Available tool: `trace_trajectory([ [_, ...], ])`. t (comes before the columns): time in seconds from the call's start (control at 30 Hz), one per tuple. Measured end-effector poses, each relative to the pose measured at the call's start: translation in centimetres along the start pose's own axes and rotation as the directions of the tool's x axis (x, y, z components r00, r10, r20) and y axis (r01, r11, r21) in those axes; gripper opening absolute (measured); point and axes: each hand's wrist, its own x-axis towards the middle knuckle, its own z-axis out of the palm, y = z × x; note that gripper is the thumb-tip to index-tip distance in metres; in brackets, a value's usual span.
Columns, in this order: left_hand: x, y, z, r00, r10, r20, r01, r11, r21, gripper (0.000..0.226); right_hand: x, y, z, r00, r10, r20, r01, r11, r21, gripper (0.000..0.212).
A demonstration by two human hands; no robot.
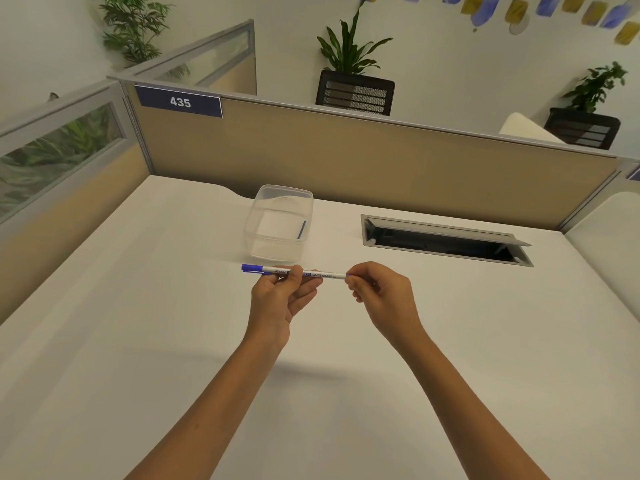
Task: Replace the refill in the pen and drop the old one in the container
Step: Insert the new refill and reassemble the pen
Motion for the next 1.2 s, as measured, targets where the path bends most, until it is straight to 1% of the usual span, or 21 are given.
trace_trajectory([
  [0.03, 0.1, 0.1, 0.0, 1.000, 0.003, 0.003, -0.003, 1.000, 0.004, 0.010, 0.0, 0.1, -0.1, 1.000, -0.017, 0.003, 0.017, 1.000, 0.004, 0.011],
  [0.07, 0.1, 0.1, 0.0, 1.000, 0.011, 0.010, -0.011, 1.000, 0.014, 0.011, 0.0, 0.1, -0.2, 1.000, 0.012, 0.015, -0.013, 0.999, 0.044, 0.009],
  [0.13, 0.2, 0.2, 0.1, 0.999, 0.034, 0.025, -0.035, 0.999, 0.036, 0.011, 0.1, 0.2, -0.6, 0.985, 0.154, 0.080, -0.167, 0.967, 0.190, 0.011],
  [0.2, 0.3, 0.1, 0.2, 0.998, 0.056, 0.039, -0.059, 0.997, 0.057, 0.010, 0.2, 0.2, -0.9, 0.935, 0.294, 0.200, -0.347, 0.878, 0.329, 0.023],
  [0.27, 0.3, -0.2, 0.4, 0.996, 0.074, 0.047, -0.078, 0.994, 0.073, 0.009, 0.3, 0.4, -1.0, 0.902, 0.352, 0.251, -0.427, 0.817, 0.388, 0.025],
  [0.3, 0.3, -0.3, 0.5, 0.996, 0.077, 0.045, -0.081, 0.994, 0.074, 0.008, 0.4, 0.4, -0.9, 0.905, 0.356, 0.231, -0.421, 0.821, 0.386, 0.023],
  [0.4, 0.4, -0.4, 0.8, 0.998, 0.058, 0.011, -0.058, 0.997, 0.056, 0.009, 0.5, 0.6, -0.3, 0.960, 0.271, 0.073, -0.281, 0.926, 0.254, 0.015],
  [0.47, 0.6, -0.4, 1.1, 0.999, 0.030, -0.014, -0.029, 0.999, 0.031, 0.009, 0.5, 0.5, -0.1, 0.993, 0.116, -0.024, -0.114, 0.989, 0.096, 0.011],
  [0.5, 0.6, -0.3, 1.2, 1.000, 0.015, -0.021, -0.015, 1.000, 0.015, 0.009, 0.5, 0.6, -0.1, 0.998, 0.013, -0.060, -0.012, 1.000, 0.011, 0.010],
  [0.57, 0.6, -0.1, 1.3, 1.000, -0.010, -0.024, 0.010, 1.000, -0.014, 0.009, 0.6, 0.8, -0.3, 0.975, -0.203, -0.092, 0.188, 0.970, -0.156, 0.007],
  [0.6, 0.7, 0.0, 1.4, 1.000, -0.016, -0.023, 0.016, 1.000, -0.021, 0.009, 0.6, 1.0, -0.4, 0.957, -0.276, -0.092, 0.252, 0.945, -0.206, 0.007],
  [0.63, 0.7, 0.1, 1.4, 1.000, -0.013, -0.021, 0.012, 1.000, -0.020, 0.009, 0.7, 1.1, -0.4, 0.951, -0.297, -0.088, 0.274, 0.939, -0.207, 0.007],
  [0.67, 0.7, 0.2, 1.4, 1.000, 0.000, -0.016, 0.000, 1.000, -0.012, 0.009, 0.8, 1.0, -0.5, 0.963, -0.256, -0.082, 0.241, 0.958, -0.156, 0.006],
  [0.7, 0.8, 0.3, 1.5, 1.000, 0.017, -0.009, -0.017, 1.000, 0.002, 0.009, 0.8, 0.9, -0.6, 0.985, -0.158, -0.065, 0.154, 0.986, -0.060, 0.006],
  [0.77, 0.9, 0.5, 1.5, 0.998, 0.058, 0.007, -0.058, 0.998, 0.030, 0.008, 1.0, 0.6, -0.6, 0.996, 0.089, 0.012, -0.090, 0.981, 0.171, 0.008],
  [0.83, 1.0, 0.6, 1.5, 0.995, 0.097, 0.027, -0.098, 0.994, 0.043, 0.007, 1.1, 0.3, -0.7, 0.957, 0.270, 0.108, -0.290, 0.887, 0.358, 0.019],
  [0.9, 1.1, 0.6, 1.4, 0.991, 0.125, 0.046, -0.128, 0.990, 0.060, 0.006, 1.3, 0.1, -0.9, 0.909, 0.365, 0.199, -0.416, 0.778, 0.472, 0.028],
  [0.97, 1.2, 0.6, 1.3, 0.988, 0.139, 0.067, -0.144, 0.986, 0.077, 0.005, 1.5, -0.1, -1.0, 0.883, 0.392, 0.260, -0.469, 0.709, 0.527, 0.028],
  [1.03, 1.2, 0.5, 1.3, 0.986, 0.144, 0.080, -0.151, 0.985, 0.081, 0.005, 1.7, -0.1, -1.0, 0.878, 0.389, 0.280, -0.479, 0.698, 0.532, 0.025],
  [1.13, 1.1, 0.5, 1.3, 0.987, 0.146, 0.073, -0.153, 0.984, 0.096, 0.006, 1.8, -0.1, -0.8, 0.886, 0.385, 0.258, -0.463, 0.727, 0.507, 0.017],
  [1.2, 1.1, 0.5, 1.3, 0.990, 0.132, 0.050, -0.136, 0.987, 0.090, 0.006, 1.8, 0.1, -0.5, 0.917, 0.353, 0.184, -0.398, 0.808, 0.434, 0.013],
])
